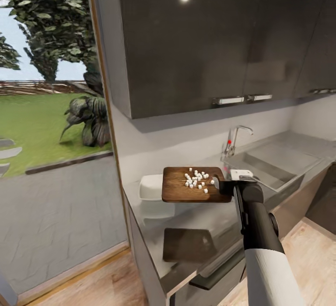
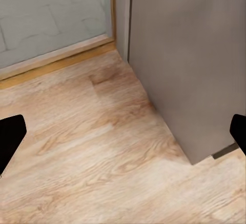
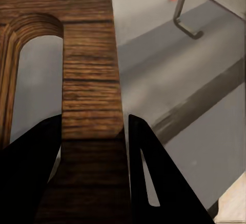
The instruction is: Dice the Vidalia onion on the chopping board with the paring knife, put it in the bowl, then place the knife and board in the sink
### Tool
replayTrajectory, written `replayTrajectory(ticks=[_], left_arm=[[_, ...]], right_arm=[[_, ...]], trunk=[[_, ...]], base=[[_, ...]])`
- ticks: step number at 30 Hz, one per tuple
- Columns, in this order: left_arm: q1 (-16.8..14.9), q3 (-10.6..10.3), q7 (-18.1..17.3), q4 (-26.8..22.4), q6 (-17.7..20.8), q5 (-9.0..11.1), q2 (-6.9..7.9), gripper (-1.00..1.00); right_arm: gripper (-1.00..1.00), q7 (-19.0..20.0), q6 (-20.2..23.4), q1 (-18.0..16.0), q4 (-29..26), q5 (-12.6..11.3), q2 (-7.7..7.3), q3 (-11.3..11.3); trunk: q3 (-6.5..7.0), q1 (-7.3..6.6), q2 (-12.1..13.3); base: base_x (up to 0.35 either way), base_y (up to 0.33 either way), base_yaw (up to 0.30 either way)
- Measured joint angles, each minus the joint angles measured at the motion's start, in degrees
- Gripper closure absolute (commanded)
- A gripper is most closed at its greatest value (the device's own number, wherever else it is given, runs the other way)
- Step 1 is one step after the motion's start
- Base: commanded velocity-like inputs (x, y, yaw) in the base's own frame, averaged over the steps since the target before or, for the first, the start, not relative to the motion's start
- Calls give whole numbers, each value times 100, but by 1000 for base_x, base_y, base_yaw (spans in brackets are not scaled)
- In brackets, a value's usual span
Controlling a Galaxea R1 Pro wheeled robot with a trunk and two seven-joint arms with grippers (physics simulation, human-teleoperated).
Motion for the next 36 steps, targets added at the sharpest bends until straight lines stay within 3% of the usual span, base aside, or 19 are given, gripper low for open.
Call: replayTrajectory(ticks=[10, 17, 22, 36], left_arm=[[-1, -8, 8, 2, -5, -13, -8, -100], [0, -8, 1, 2, 0, -2, -6, -100], [1, -8, 0, 4, 4, 0, -6, -100], [0, -8, 0, 0, 3, -1, -4, -100]], right_arm=[[100, -2, 1, -1, 3, 38, 2, -11], [100, -9, 2, -1, 29, -3, -2, -11], [100, -10, -10, 0, 80, 62, -183, -143], [100, -9, -5, 0, 86, -5, -201, -166]], trunk=[[66, 0, 0], [76, 0, 0], [76, 0, 1], [76, -1, 0]], base=[[0, -63, -225], [0, 8, -40], [0, 244, -110], [24, 296, -139]])
